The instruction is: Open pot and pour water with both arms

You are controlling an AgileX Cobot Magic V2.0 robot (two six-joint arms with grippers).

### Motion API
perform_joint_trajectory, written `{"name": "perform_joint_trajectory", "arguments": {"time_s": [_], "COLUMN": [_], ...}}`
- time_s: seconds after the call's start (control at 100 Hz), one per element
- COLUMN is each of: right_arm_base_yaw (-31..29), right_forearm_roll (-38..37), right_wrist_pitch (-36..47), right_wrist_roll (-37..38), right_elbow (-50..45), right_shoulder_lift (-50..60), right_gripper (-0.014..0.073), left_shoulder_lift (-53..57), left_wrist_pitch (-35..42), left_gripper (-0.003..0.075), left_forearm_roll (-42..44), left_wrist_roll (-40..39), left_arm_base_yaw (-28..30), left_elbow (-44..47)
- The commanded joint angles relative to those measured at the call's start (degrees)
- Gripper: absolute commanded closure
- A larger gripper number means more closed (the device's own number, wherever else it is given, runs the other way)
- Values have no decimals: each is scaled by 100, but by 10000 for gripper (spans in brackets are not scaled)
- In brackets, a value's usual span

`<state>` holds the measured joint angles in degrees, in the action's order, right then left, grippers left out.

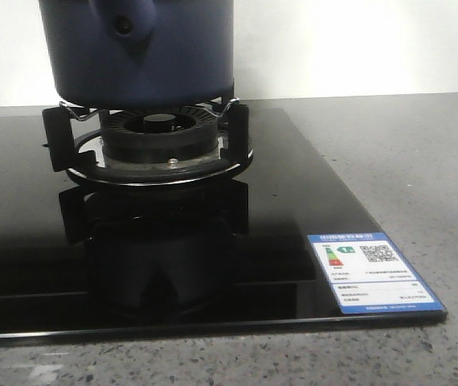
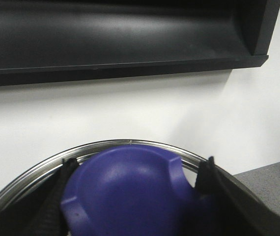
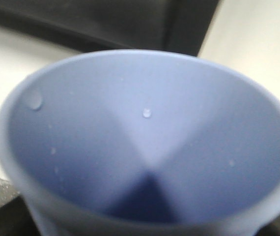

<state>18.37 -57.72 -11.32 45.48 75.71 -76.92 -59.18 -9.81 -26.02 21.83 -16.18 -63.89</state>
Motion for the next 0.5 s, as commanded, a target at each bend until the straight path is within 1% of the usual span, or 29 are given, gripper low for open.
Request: {"name": "perform_joint_trajectory", "arguments": {"time_s": [0.0, 0.06, 0.13, 0.25, 0.3, 0.4, 0.49], "right_arm_base_yaw": [-505, -882, -1393, -2272, -2602, -3123, -3426], "right_forearm_roll": [-42, -38, 18, 119, 119, 119, 108], "right_wrist_pitch": [895, 1353, 2085, 3629, 4123, 4548, 4744], "right_wrist_roll": [390, 526, 685, 694, 682, 659, 381], "right_elbow": [-346, -844, -1438, -2385, -2706, -3237, -3588], "right_shoulder_lift": [503, 681, 872, 1018, 1007, 865, 667], "right_gripper": [330, 330, 330, 330, 330, 330, 330], "left_shoulder_lift": [141, 141, 141, 141, 141, 141, 141], "left_wrist_pitch": [551, 551, 551, 551, 551, 551, 541], "left_gripper": [364, 364, 364, 364, 364, 364, 364], "left_forearm_roll": [-51, -51, -51, -51, -51, -51, -51], "left_wrist_roll": [-12, -12, -12, -12, -12, -12, -12], "left_arm_base_yaw": [19, 19, 19, 19, 19, 19, 19], "left_elbow": [-203, -203, -203, -203, -203, -203, -203]}}
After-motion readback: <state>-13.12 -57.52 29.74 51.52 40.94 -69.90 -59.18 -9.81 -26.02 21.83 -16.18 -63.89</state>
